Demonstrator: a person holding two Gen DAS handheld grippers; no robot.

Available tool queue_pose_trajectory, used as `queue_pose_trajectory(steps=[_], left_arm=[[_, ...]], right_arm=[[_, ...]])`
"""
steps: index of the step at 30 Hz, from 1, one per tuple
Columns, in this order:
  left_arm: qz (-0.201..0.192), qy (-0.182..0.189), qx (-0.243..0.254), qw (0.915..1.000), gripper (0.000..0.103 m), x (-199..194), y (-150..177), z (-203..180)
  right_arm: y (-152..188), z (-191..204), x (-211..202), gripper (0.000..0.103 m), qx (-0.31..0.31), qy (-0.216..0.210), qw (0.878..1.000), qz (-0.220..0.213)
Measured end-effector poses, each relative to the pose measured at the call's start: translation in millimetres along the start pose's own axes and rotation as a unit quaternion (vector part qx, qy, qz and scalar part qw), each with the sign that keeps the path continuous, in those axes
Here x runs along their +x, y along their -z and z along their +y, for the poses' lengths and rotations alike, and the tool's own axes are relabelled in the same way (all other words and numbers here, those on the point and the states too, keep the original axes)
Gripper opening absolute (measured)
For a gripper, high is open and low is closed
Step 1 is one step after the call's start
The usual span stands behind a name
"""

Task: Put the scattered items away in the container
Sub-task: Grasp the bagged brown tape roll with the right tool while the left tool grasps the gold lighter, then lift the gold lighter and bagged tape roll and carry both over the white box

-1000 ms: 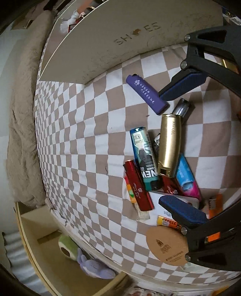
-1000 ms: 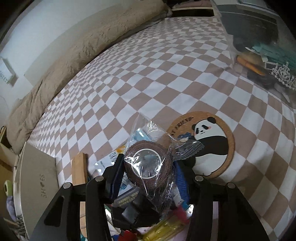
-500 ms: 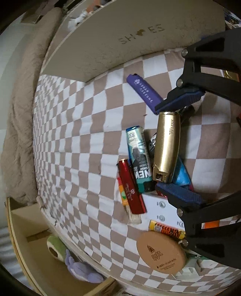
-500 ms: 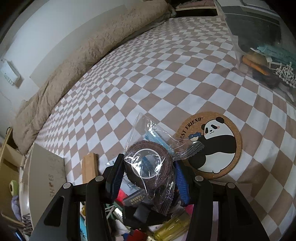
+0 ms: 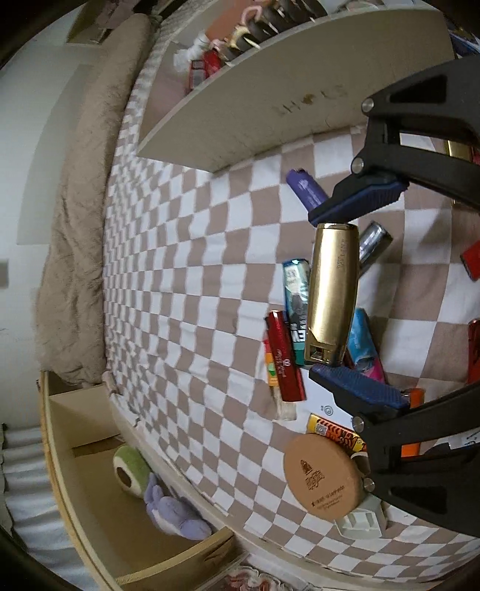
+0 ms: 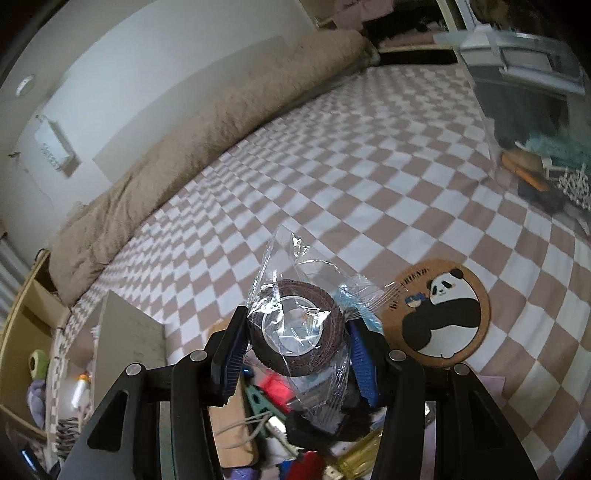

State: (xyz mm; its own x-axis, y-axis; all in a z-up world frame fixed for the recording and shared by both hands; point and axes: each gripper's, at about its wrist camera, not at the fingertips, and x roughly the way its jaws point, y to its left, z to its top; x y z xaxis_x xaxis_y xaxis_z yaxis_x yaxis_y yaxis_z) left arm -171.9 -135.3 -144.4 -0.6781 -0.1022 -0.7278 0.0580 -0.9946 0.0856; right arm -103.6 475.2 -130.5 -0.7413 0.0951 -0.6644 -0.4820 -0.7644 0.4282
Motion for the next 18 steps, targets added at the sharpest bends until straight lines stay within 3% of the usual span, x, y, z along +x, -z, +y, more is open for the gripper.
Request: queue_pose_trajectory(steps=[5, 12, 18], left_arm=[[-0.037, -0.006, -0.015, 0.9992, 0.076, -24, -7, -3], [-0.089, 0.011, -0.037, 0.9953, 0.076, -59, -12, -11], [-0.111, 0.038, -0.044, 0.9921, 0.076, -78, -11, -29]], right_arm=[[1, 11, -13, 0.052, -0.015, -0.022, 0.999, -0.017], [4, 31, -28, 0.052, -0.033, -0.067, 0.997, -0.036], [11, 55, -43, 0.052, -0.072, -0.108, 0.991, -0.045]])
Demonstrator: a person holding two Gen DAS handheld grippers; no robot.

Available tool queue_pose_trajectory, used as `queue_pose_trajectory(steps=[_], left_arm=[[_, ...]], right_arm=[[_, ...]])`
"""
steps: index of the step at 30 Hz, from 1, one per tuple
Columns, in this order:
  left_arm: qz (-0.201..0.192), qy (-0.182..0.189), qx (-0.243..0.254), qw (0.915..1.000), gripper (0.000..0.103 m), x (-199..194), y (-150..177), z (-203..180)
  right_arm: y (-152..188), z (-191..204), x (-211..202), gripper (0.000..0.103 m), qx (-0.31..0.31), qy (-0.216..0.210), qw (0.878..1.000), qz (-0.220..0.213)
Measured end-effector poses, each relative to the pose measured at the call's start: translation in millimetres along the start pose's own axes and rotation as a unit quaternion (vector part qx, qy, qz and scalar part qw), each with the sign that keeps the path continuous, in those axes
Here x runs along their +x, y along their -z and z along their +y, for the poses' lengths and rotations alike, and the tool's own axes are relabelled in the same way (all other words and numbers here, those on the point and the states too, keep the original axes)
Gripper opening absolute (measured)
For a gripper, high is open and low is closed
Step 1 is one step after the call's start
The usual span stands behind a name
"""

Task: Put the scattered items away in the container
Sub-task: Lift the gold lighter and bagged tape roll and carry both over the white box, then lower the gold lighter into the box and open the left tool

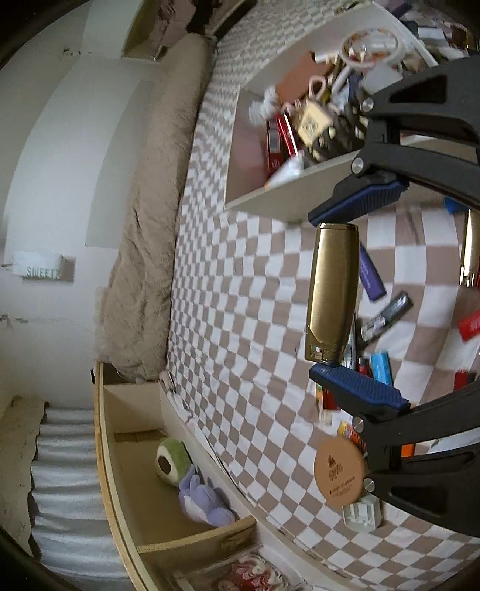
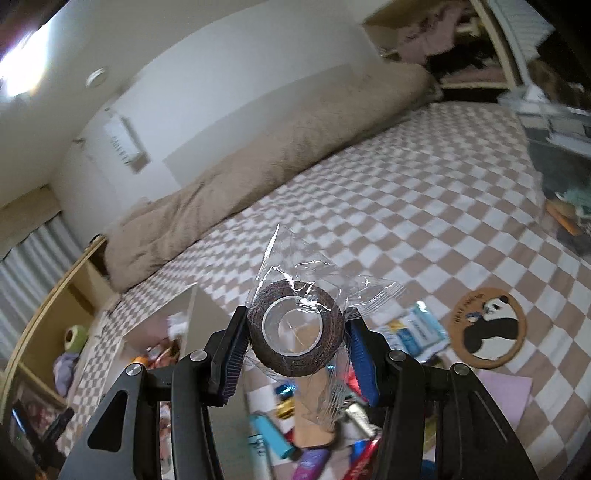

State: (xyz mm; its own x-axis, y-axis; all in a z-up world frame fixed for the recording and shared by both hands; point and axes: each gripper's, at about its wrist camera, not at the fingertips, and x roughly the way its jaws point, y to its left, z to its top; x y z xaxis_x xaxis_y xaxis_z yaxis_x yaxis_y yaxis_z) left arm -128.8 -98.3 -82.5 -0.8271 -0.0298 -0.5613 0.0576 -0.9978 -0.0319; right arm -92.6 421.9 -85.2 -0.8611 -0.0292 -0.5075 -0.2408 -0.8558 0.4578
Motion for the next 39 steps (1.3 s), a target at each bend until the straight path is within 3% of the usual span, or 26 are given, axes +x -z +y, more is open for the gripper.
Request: queue_pose_trajectory(steps=[6, 12, 22, 30, 35, 39], left_arm=[[-0.011, 0.030, 0.024, 0.9992, 0.076, -10, 3, -28], [-0.034, 0.035, 0.053, 0.9974, 0.076, -19, 7, -54], [-0.035, 0.097, 0.081, 0.9914, 0.076, -33, 18, -99], [0.016, 0.123, 0.047, 0.9912, 0.076, -36, 32, -120], [0.040, 0.128, 0.056, 0.9894, 0.076, -37, 42, -138], [0.083, 0.131, 0.048, 0.9868, 0.076, -31, 50, -144]], right_arm=[[6, 32, 2, 0.052, -0.049, -0.028, 0.998, 0.011], [15, 50, 5, 0.052, -0.068, -0.059, 0.996, 0.028], [35, 95, -1, 0.052, -0.118, -0.113, 0.986, 0.042], [57, 123, 5, 0.052, -0.152, -0.133, 0.977, 0.065], [70, 140, 10, 0.052, -0.176, -0.141, 0.971, 0.081], [79, 147, 14, 0.052, -0.192, -0.139, 0.967, 0.089]])
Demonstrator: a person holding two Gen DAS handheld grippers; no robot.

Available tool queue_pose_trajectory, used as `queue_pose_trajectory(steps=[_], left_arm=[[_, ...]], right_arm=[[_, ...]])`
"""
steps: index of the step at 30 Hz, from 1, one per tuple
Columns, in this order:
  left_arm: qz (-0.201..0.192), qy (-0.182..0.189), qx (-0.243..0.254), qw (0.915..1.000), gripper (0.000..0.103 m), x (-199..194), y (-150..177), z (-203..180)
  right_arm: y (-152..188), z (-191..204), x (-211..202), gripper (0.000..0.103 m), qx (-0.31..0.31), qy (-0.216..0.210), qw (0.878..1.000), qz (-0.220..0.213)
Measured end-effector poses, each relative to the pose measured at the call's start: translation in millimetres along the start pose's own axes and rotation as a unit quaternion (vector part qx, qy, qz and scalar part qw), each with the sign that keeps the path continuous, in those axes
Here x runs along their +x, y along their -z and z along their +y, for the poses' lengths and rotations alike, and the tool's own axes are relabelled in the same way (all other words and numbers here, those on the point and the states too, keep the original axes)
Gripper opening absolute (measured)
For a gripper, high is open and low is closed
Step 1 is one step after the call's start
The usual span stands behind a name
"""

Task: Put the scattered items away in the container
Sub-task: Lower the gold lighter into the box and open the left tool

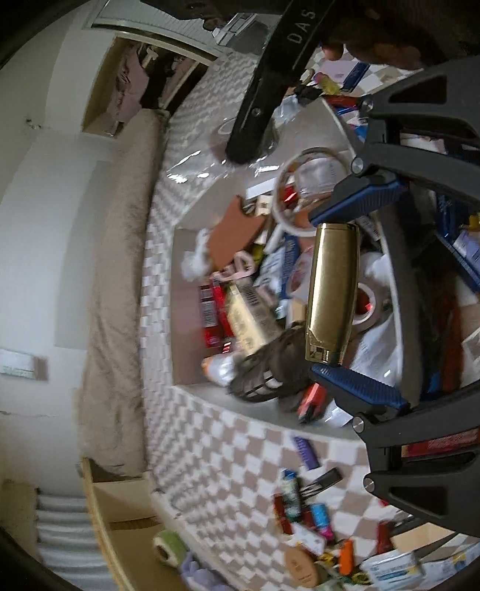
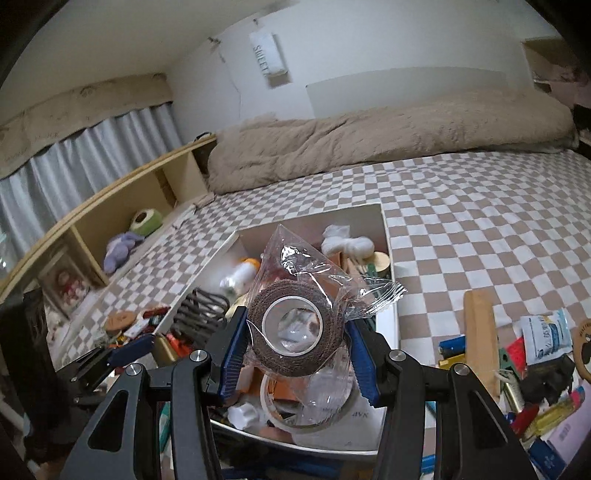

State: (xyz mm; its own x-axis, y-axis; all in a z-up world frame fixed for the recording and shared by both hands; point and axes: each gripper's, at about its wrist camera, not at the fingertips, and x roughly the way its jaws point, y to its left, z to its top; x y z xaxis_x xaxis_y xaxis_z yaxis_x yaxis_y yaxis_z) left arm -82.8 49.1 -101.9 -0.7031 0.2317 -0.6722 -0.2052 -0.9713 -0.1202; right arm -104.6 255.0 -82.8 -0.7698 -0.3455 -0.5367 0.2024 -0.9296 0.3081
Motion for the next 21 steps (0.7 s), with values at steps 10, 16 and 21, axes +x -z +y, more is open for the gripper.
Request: queue_pose_trajectory(steps=[10, 16, 21], left_arm=[[0.004, -0.009, -0.026, 0.9996, 0.101, 1, 1, 3], [-0.016, -0.014, -0.035, 0.9991, 0.101, -8, -10, 7], [-0.036, -0.024, -0.058, 0.9973, 0.101, -18, -27, 18]], right_arm=[[3, 5, 7, 0.052, -0.004, -0.003, 1.000, 0.012], [3, 8, 8, 0.052, -0.008, -0.003, 1.000, 0.014], [1, 10, 9, 0.052, -0.014, 0.000, 1.000, 0.014]])
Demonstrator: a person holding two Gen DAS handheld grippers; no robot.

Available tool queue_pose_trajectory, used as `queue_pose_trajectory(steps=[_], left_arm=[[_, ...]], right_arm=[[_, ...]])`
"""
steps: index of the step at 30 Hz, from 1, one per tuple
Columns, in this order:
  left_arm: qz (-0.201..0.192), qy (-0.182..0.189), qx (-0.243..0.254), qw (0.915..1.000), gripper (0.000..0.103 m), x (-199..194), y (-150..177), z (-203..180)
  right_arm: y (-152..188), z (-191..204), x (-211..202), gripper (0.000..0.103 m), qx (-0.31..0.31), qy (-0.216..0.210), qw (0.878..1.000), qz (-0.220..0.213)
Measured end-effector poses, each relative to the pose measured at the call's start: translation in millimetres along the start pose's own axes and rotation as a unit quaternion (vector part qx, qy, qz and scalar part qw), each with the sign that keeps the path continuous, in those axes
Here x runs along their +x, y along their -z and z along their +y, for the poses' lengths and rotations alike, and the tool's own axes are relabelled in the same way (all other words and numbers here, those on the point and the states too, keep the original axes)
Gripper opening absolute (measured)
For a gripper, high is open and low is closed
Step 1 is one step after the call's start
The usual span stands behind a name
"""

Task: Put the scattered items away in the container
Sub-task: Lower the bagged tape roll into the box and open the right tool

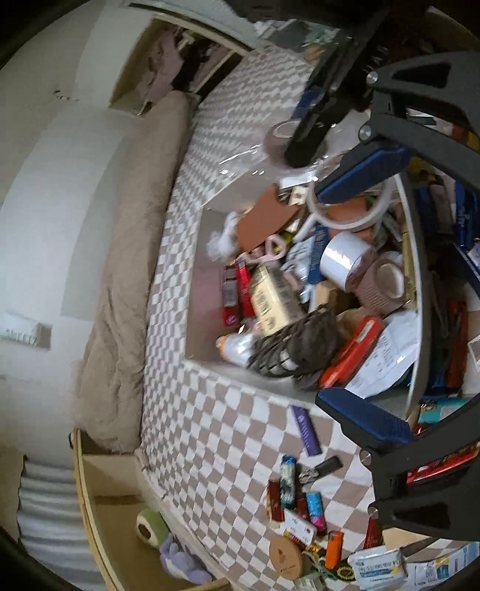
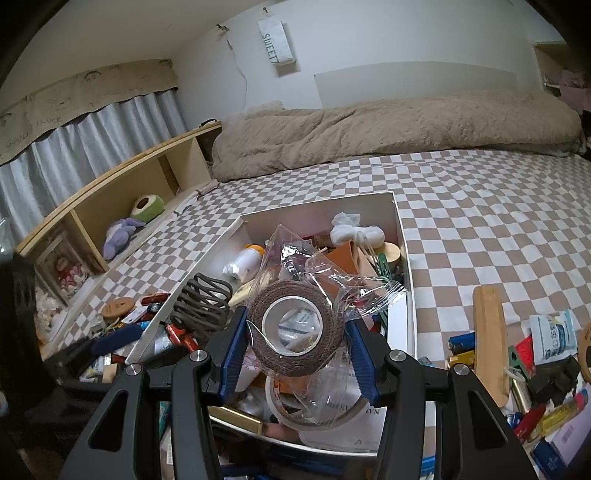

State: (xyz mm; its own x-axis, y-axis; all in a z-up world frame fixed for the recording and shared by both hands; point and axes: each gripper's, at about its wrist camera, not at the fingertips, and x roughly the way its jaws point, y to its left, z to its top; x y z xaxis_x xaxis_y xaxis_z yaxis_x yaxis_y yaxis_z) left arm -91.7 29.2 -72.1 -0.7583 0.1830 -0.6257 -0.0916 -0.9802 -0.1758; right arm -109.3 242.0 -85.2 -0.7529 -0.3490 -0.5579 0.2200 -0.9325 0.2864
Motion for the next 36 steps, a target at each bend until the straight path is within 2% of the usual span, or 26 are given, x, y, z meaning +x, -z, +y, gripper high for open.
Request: queue_pose_trajectory(steps=[6, 12, 16, 19, 24, 27, 32, 36], left_arm=[[-0.018, -0.013, -0.039, 0.9990, 0.101, -7, -12, 19], [-0.029, -0.023, -0.041, 0.9985, 0.101, -4, -8, 35], [-0.025, -0.028, -0.056, 0.9978, 0.101, 0, -5, 53], [-0.025, -0.031, -0.069, 0.9968, 0.101, 2, -6, 70], [-0.034, -0.042, -0.087, 0.9947, 0.101, -4, -10, 93], [-0.036, -0.037, -0.096, 0.9941, 0.101, -4, -9, 101], [-0.032, -0.026, -0.106, 0.9935, 0.101, -4, -9, 106], [-0.031, -0.023, -0.102, 0.9940, 0.101, -5, -8, 105]], right_arm=[[-26, 5, 1, 0.052, -0.012, 0.005, 1.000, -0.015], [-47, 30, 39, 0.052, -0.061, 0.024, 0.997, 0.047], [-54, 48, 88, 0.052, -0.077, 0.015, 0.987, 0.141], [-58, 64, 110, 0.052, -0.101, 0.018, 0.980, 0.170], [-71, 77, 143, 0.052, -0.106, 0.039, 0.974, 0.198], [-80, 80, 159, 0.052, -0.111, 0.063, 0.972, 0.197], [-86, 83, 181, 0.052, -0.089, 0.063, 0.971, 0.214], [-83, 82, 201, 0.054, -0.081, 0.094, 0.965, 0.231]])
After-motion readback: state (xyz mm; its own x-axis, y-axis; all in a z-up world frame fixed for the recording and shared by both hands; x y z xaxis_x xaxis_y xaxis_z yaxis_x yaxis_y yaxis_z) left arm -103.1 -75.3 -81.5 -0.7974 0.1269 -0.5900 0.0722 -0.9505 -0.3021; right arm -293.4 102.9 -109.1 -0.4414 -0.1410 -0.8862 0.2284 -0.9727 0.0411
